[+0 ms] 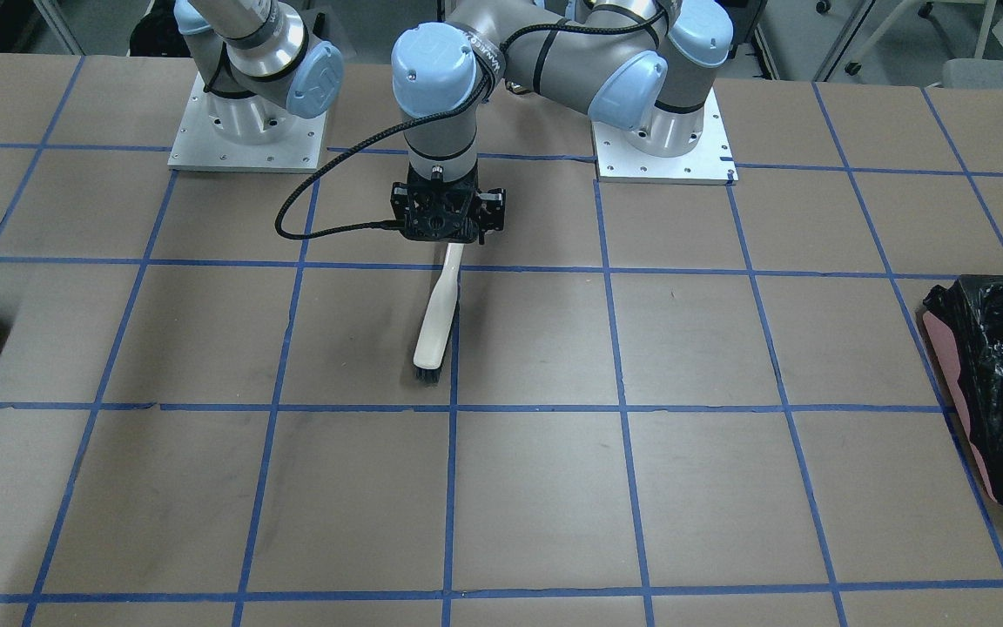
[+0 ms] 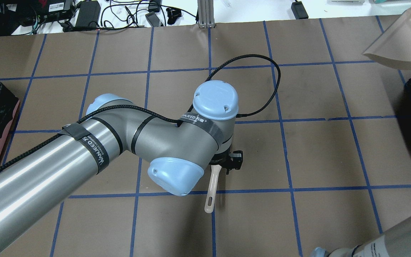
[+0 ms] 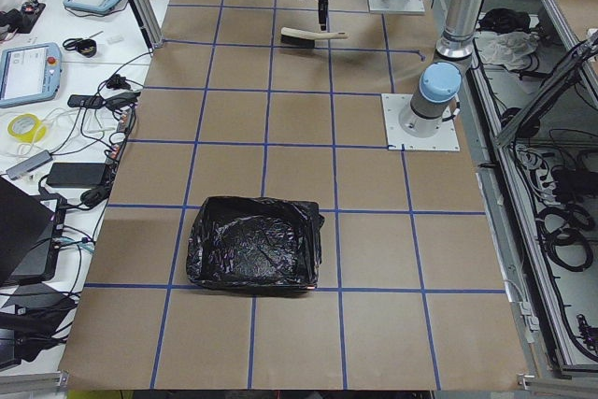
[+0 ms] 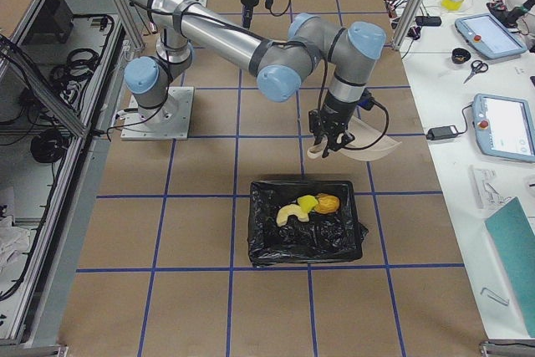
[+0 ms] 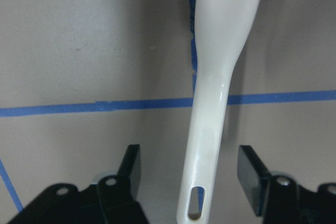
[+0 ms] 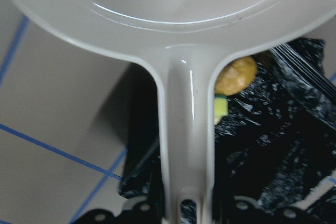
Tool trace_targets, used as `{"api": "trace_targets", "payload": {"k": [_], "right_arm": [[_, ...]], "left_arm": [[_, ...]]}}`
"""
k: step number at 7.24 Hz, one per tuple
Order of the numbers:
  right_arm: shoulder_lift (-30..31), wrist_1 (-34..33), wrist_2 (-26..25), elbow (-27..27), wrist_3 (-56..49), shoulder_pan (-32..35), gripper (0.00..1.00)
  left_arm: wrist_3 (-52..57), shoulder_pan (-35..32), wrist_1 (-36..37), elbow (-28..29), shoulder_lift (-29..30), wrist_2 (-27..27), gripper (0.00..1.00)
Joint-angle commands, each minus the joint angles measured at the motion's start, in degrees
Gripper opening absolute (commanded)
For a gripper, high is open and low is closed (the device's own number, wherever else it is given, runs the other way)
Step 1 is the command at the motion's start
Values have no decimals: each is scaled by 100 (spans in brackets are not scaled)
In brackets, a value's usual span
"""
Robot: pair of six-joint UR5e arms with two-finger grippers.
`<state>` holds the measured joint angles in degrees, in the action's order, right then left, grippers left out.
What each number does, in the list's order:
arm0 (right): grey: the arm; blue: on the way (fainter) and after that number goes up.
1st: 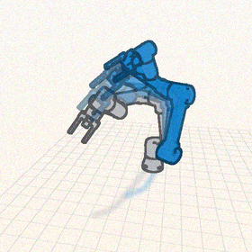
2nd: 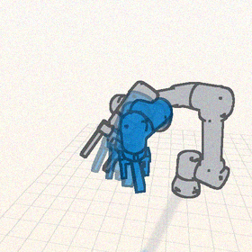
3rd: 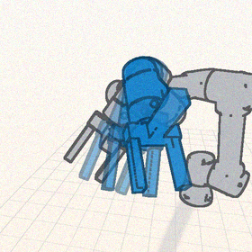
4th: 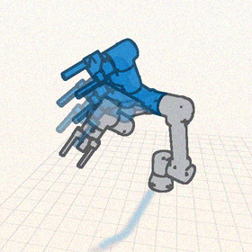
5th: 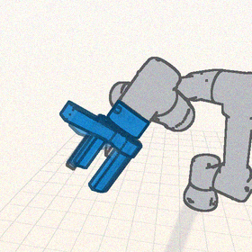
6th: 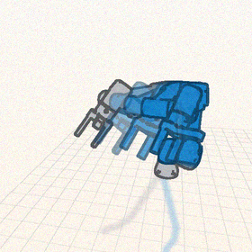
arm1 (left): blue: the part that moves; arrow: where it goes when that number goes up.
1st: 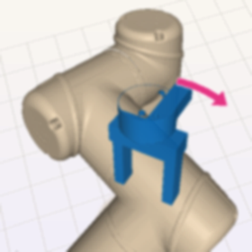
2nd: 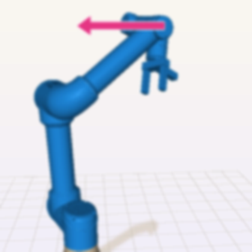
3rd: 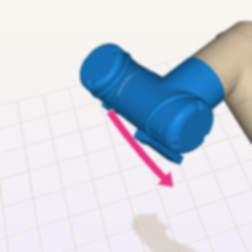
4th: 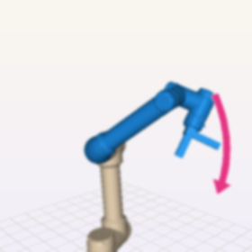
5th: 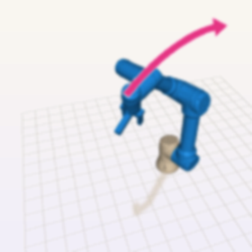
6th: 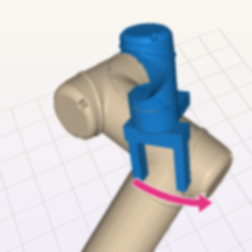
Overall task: Sweep and dump trash in nearest bin
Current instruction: 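Bring the empty dustpan back with right gripper while left gripper sets brush down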
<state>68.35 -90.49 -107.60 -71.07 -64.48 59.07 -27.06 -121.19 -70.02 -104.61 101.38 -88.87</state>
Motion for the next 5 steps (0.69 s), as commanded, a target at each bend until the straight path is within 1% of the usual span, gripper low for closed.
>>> {"api": "trace_targets", "payload": {"k": [1, 2, 3, 4, 5], "right_arm": [[109, 707, 685, -73, 1765, 866, 0], [152, 822, 1071, -100, 2459, 1078, 0], [170, 849, 1466, -109, 3154, 1368, 0], [179, 814, 1523, -100, 3657, 1701, 0], [153, 779, 1775, -100, 4245, 2070, 0]], "left_arm": [[42, 444, -39, 561, -48, -51, 100], [338, 847, -47, 808, -91, -52, 100], [1029, 1312, -204, 1036, -205, -78, 100], [1462, 1813, -432, 1247, -354, -78, 100], [2067, 2331, -765, 1467, -503, -78, 100]]}}
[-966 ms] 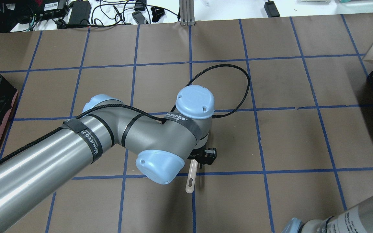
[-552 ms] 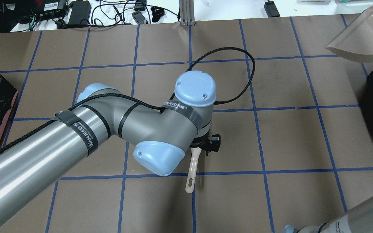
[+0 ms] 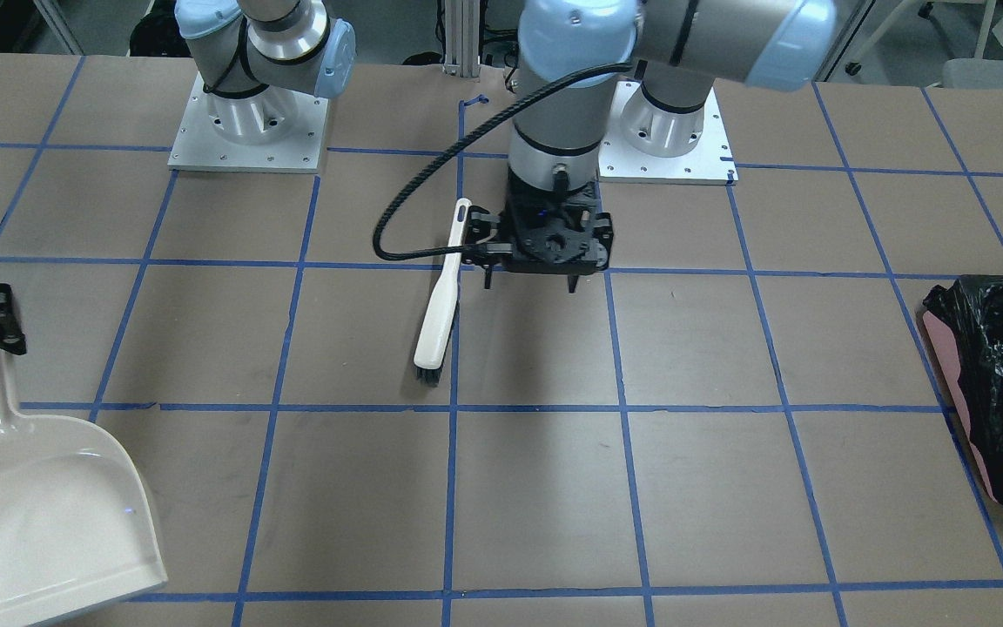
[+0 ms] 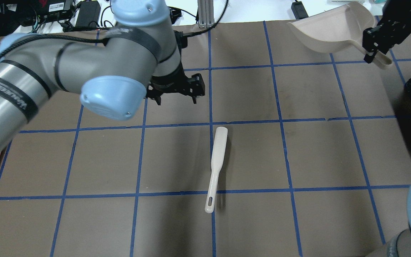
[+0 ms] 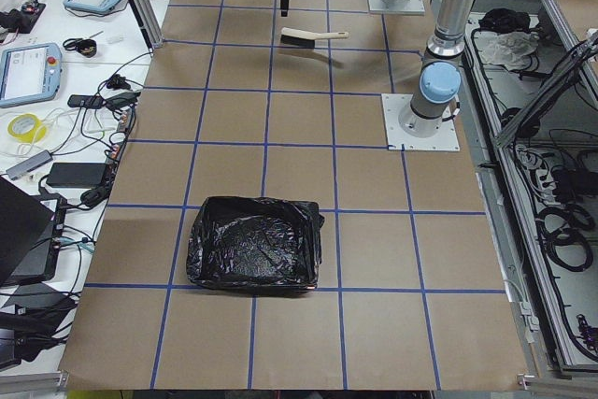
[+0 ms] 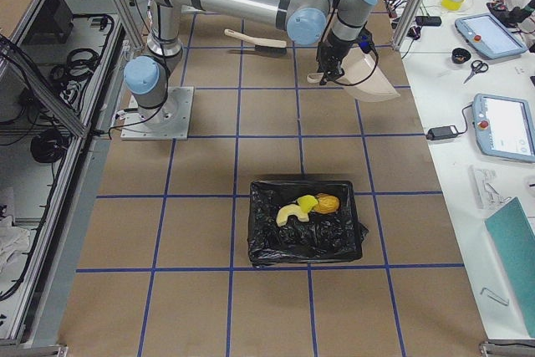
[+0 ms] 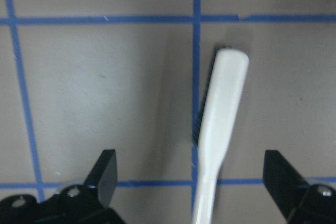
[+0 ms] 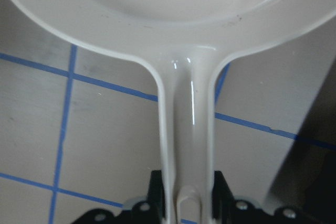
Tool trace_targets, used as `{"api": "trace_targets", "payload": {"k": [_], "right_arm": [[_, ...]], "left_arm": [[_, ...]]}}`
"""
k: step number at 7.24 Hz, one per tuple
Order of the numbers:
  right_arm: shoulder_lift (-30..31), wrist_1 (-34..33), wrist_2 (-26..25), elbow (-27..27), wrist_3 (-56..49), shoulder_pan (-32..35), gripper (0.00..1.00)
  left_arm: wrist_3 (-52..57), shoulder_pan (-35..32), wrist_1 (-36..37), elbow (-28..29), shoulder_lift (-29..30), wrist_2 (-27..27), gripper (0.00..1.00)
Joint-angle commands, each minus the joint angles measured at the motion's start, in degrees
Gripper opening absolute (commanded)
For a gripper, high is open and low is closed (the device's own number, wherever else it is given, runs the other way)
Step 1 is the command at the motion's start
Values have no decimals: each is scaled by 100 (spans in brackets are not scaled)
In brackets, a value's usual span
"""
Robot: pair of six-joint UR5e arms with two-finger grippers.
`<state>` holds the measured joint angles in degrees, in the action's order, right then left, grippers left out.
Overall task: Sweep and dump trash in nearest bin
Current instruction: 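Bring the empty dustpan back with right gripper while left gripper sets brush down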
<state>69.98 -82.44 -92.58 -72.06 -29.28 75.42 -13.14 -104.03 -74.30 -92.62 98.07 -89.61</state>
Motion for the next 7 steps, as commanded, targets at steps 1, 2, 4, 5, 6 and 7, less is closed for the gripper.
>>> {"api": "trace_targets", "payload": {"k": [1, 2, 4, 5, 6, 7], "right_arm": [[-63, -70, 658, -1, 1435, 787, 0], [-186, -236, 810, 8, 1755, 1086, 0], [-685, -578, 873, 69, 2667, 1998, 0], [-975, -711, 856, 78, 3230, 2421, 0], [-1195, -738, 890, 104, 3348, 2573, 0], [-1276, -921, 925, 104, 3532, 2653, 0]], "left_arm": [[1055, 1055, -531, 384, -322, -326, 100], [1146, 1321, -646, 385, -489, -581, 100], [1269, 1787, -997, 245, -735, -488, 100], [1253, 1754, -1103, 158, -815, -400, 100], [1209, 1754, -1096, 44, -903, 201, 100], [1296, 1745, -1104, -18, -956, -271, 100]]}}
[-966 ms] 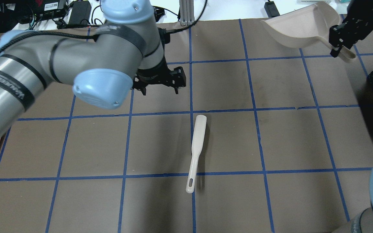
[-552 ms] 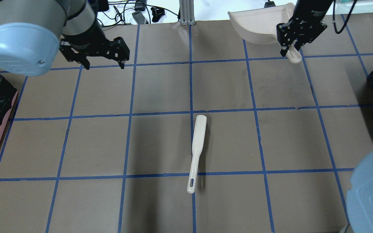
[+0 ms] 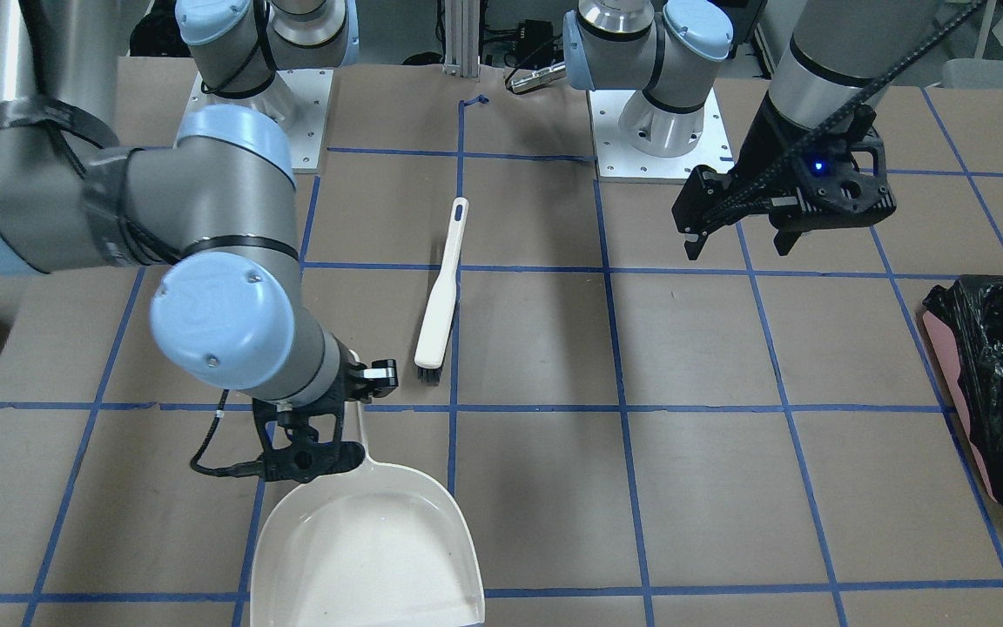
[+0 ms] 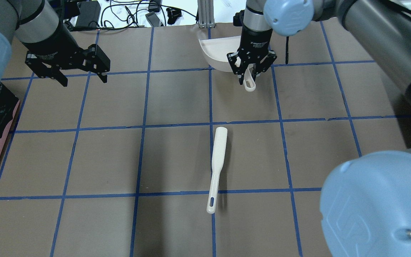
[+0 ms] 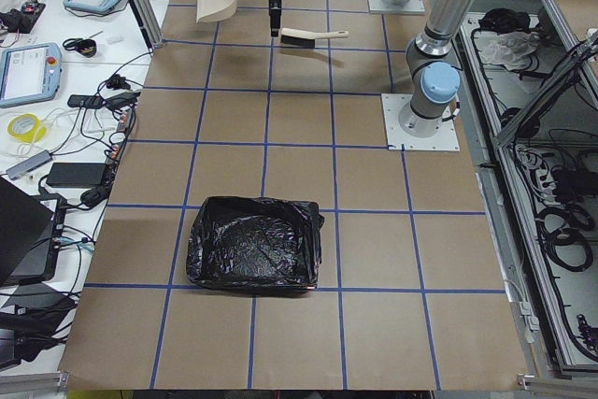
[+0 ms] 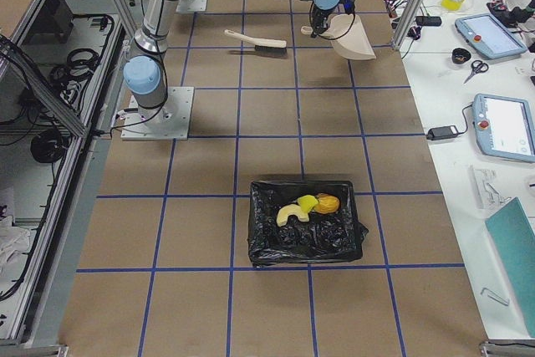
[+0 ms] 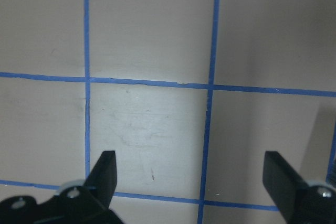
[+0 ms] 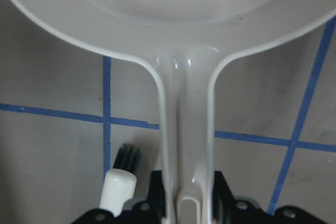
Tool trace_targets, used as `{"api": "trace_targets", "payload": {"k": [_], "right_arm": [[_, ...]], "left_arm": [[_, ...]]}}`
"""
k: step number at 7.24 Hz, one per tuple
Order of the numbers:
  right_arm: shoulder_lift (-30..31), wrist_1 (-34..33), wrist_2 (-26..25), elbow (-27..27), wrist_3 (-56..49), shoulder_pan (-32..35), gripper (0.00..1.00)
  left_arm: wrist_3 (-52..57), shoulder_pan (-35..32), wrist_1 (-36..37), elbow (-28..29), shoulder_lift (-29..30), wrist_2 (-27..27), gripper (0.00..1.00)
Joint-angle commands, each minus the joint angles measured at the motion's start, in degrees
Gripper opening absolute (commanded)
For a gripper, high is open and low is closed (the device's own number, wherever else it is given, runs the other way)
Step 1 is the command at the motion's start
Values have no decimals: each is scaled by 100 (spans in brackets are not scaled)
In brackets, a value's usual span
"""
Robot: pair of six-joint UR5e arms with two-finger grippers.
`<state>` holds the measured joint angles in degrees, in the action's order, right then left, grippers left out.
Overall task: Sweep and dump trash in nearest bin
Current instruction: 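Lower the dustpan onto the table with the right gripper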
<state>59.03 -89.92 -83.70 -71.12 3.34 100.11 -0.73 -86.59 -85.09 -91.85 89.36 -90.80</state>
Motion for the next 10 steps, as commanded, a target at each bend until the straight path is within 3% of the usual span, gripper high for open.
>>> {"api": "trace_targets", "payload": {"k": [1, 4, 8, 10], "right_arm": [[-268, -227, 82, -68, 351, 376, 0], [-444, -474, 39, -86, 413, 657, 0], [-322, 43, -32, -270, 492, 703, 0], [-321, -8, 12, -280, 492, 685, 0]], "left_arm": [[55, 2, -25, -140, -103, -357, 100], [38, 2, -69, -167, -146, -368, 100], [-32, -7, -61, -167, -76, -351, 100], [-41, -77, -69, -167, -120, -115, 100]]}}
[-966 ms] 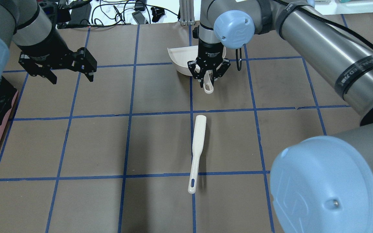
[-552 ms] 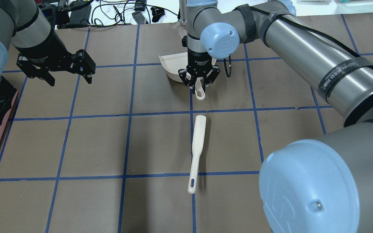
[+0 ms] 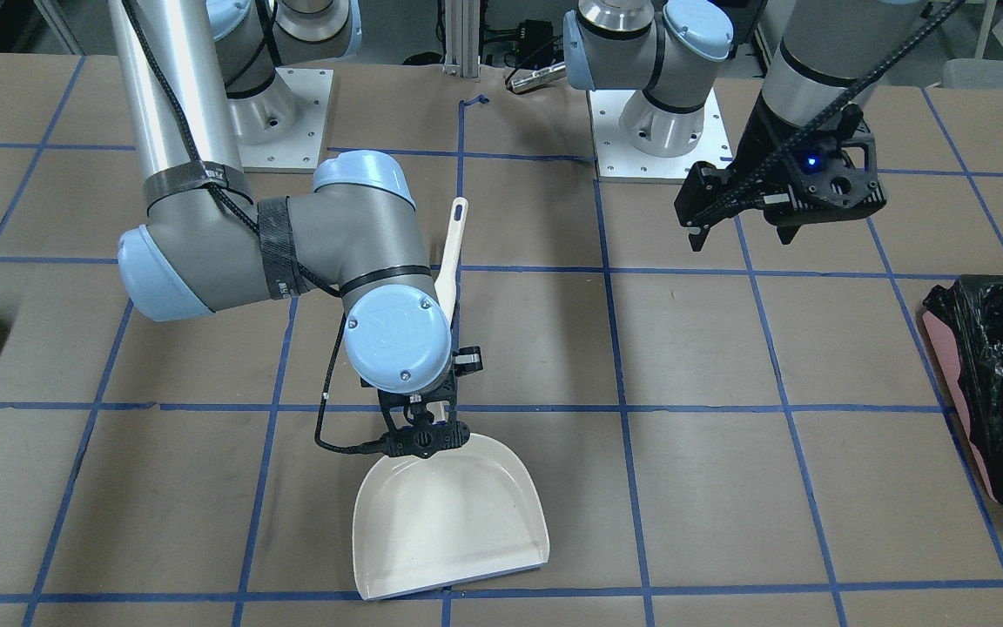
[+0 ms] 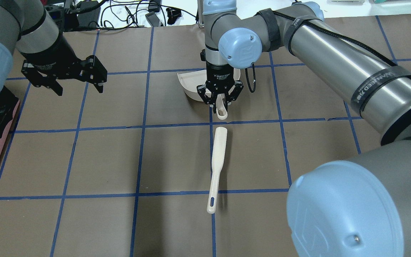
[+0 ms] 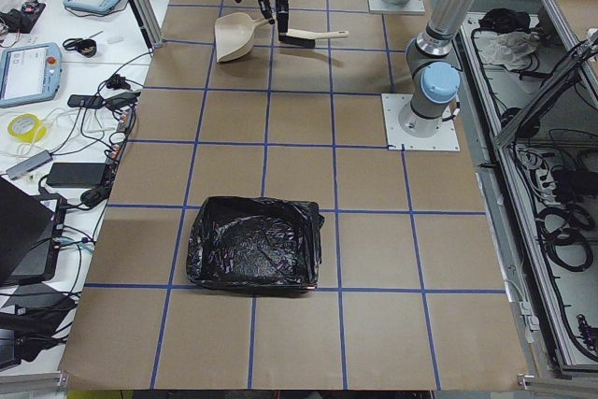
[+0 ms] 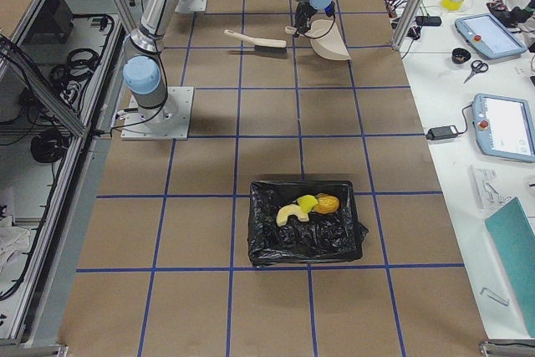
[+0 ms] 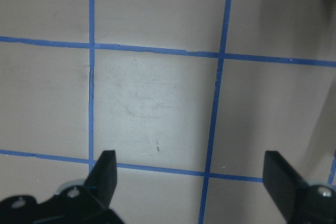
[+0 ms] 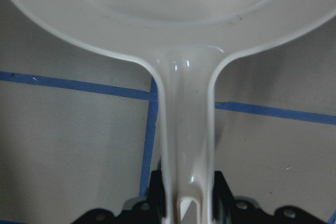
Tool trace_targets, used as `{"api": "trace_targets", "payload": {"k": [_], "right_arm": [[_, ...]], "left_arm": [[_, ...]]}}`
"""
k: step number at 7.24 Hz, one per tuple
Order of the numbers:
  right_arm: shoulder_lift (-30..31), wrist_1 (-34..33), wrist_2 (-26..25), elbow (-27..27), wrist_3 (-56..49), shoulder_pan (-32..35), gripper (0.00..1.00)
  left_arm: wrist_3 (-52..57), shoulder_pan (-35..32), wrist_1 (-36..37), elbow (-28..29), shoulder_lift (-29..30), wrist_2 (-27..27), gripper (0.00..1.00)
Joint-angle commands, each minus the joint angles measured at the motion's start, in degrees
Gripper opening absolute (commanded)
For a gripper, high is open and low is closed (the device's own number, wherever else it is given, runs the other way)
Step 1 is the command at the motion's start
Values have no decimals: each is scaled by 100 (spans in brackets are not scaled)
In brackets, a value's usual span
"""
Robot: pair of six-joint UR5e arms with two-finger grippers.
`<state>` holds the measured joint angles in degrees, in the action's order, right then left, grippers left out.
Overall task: Sweep and dump trash in nearest bin
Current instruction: 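Lower the dustpan onto the table with the right gripper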
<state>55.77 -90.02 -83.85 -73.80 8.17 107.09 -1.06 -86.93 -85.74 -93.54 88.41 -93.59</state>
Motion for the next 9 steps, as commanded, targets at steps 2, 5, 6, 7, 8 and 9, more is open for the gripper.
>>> {"api": "trace_targets", "payload": {"k": [2, 5, 6, 7, 8, 9], "right_arm": [[-13, -16, 61, 14, 315, -38, 0], [-13, -16, 79, 14, 256, -39, 0], [-13, -16, 88, 14, 273, -30, 0], [-13, -16, 88, 6, 325, -30, 0], [-22, -59, 88, -20, 422, -30, 47], [-22, -138, 44, -21, 623, -30, 94]], "left_arm": [[-8, -61, -21, -7, -52, 210, 100], [-8, -61, -39, -260, -166, 218, 100], [-8, -61, -39, -314, -210, 192, 100], [-8, -61, -30, -314, -211, 210, 100], [-17, -61, -30, -314, -211, 218, 100], [-17, -61, -30, -314, -211, 210, 100]]}}
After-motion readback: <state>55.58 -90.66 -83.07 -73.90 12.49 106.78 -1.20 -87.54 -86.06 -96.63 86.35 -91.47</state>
